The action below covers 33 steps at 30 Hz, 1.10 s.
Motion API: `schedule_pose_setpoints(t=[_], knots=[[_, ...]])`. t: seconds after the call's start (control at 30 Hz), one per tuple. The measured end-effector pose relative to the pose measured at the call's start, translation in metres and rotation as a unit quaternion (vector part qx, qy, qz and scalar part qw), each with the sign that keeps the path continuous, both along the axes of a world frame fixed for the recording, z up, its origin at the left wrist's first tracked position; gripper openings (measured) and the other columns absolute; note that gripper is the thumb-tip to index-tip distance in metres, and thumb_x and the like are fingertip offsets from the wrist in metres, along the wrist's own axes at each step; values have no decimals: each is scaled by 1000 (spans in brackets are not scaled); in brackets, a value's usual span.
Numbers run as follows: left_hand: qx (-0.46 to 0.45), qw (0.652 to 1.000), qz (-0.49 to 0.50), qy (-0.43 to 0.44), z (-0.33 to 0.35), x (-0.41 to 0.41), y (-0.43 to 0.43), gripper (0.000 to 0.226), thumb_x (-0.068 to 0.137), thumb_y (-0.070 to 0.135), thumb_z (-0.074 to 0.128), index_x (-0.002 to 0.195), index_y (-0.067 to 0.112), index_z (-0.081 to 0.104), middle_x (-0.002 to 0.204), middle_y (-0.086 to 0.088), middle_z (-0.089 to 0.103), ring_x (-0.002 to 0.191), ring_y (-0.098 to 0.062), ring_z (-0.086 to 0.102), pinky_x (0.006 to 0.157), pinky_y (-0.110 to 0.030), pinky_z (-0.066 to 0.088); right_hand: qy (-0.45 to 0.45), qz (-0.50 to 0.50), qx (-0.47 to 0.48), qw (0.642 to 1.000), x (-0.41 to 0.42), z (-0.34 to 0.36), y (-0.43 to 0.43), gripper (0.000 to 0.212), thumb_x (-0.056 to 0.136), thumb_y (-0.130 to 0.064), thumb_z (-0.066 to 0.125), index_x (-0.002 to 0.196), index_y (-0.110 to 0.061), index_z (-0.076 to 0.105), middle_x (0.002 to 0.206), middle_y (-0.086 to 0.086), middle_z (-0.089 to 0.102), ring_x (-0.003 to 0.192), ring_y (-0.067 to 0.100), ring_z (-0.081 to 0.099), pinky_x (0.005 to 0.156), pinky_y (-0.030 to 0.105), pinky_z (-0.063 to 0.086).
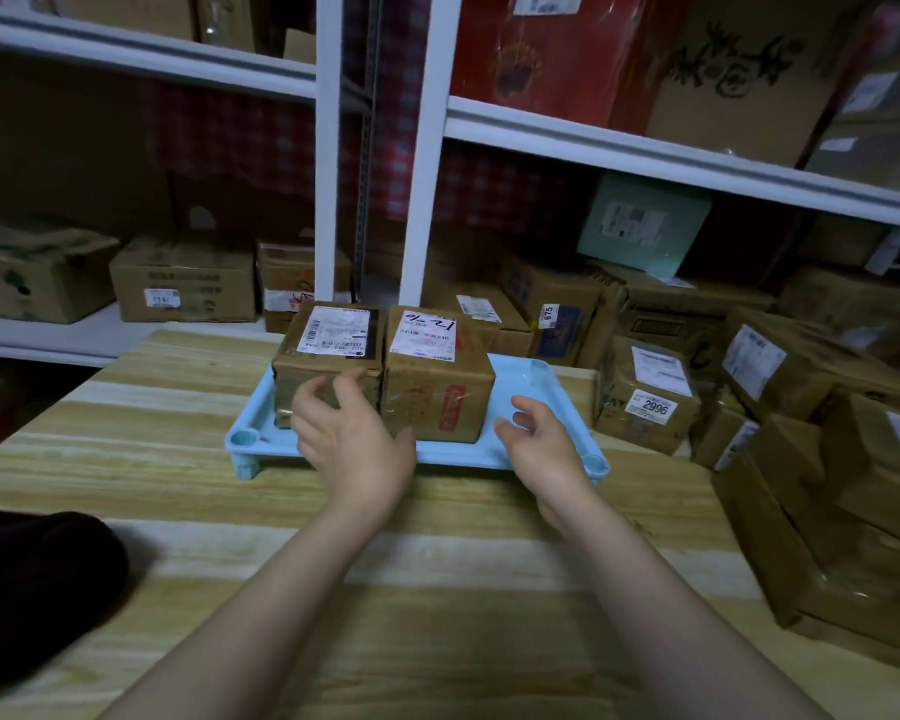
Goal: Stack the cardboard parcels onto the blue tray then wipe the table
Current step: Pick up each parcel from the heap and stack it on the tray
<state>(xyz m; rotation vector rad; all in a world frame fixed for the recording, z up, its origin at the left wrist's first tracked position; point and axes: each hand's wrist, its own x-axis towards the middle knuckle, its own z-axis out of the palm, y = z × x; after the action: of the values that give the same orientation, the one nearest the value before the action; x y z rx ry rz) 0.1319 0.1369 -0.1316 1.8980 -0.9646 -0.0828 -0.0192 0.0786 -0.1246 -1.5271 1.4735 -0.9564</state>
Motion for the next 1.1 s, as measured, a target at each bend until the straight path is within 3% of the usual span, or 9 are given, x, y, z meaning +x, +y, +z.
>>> schedule_pose_setpoints(t=[0.13, 0.3, 0.43, 0.6, 0.77, 0.87, 0.97, 1.1], knots=[[-18, 998, -62, -4, 14, -32, -2, 57, 79, 21, 73, 129, 20, 46, 130, -11, 37, 123, -32, 34, 103, -40, 26, -40, -76, -32, 996, -35, 3, 0, 34, 99, -22, 56, 133, -20, 55, 129, -1, 57, 102, 11, 52, 85, 22, 37], [-11, 981, -191, -36, 22, -88, -21, 45, 86, 22, 64, 128, 26, 47, 125, -2, 51, 119, -26, 42, 97, -36, 30, -79, -211, -40, 973, -95, 0, -19, 40, 94, -17, 57, 134, -16, 53, 126, 3, 59, 112, 20, 56, 96, 30, 42], [20, 958, -284, -19, 27, -124, -59, 50, 88, 24, 64, 135, 27, 45, 128, 3, 55, 123, -22, 46, 101, -35, 33, -72, -272, -19, 959, -128, 4, -47, 43, 94, -21, 57, 136, -13, 50, 132, 9, 59, 121, 30, 56, 104, 38, 44], [80, 917, -385, 59, 35, -160, -115, 60, 90, 18, 62, 145, 18, 39, 143, -4, 49, 133, -23, 43, 109, -35, 37, -95, -274, 1, 957, -142, 8, -91, 64, 91, -22, 62, 149, -17, 35, 148, 7, 45, 132, 30, 49, 111, 45, 42], [124, 880, -419, 187, 42, -189, -154, 57, 95, 13, 56, 147, 14, 34, 144, -5, 47, 121, -18, 48, 87, -22, 38, -96, -260, 29, 960, -152, 8, -118, 70, 94, -23, 59, 155, -21, 24, 155, 7, 39, 135, 30, 45, 113, 43, 40], [152, 866, -424, 217, 37, -197, -169, 57, 97, 13, 53, 148, 13, 29, 142, -8, 48, 111, -19, 50, 83, -23, 39, -107, -247, 52, 962, -158, 2, -122, 75, 96, -27, 59, 157, -27, 16, 157, 4, 36, 139, 29, 42, 115, 45, 36], [167, 858, -421, 243, 31, -200, -181, 58, 99, 17, 50, 150, 12, 23, 144, -8, 47, 121, -22, 50, 85, -23, 37, -128, -257, 57, 956, -163, -3, -122, 79, 96, -32, 59, 159, -26, 11, 162, 1, 22, 143, 29, 34, 118, 45, 31], [153, 851, -433, 257, 27, -200, -181, 48, 97, 16, 49, 144, 18, 40, 141, -4, 52, 118, -19, 53, 88, -21, 40, -160, -285, 44, 944, -163, -1, -116, 74, 98, -35, 56, 158, -25, 14, 161, -1, 14, 141, 29, 33, 117, 45, 33]])
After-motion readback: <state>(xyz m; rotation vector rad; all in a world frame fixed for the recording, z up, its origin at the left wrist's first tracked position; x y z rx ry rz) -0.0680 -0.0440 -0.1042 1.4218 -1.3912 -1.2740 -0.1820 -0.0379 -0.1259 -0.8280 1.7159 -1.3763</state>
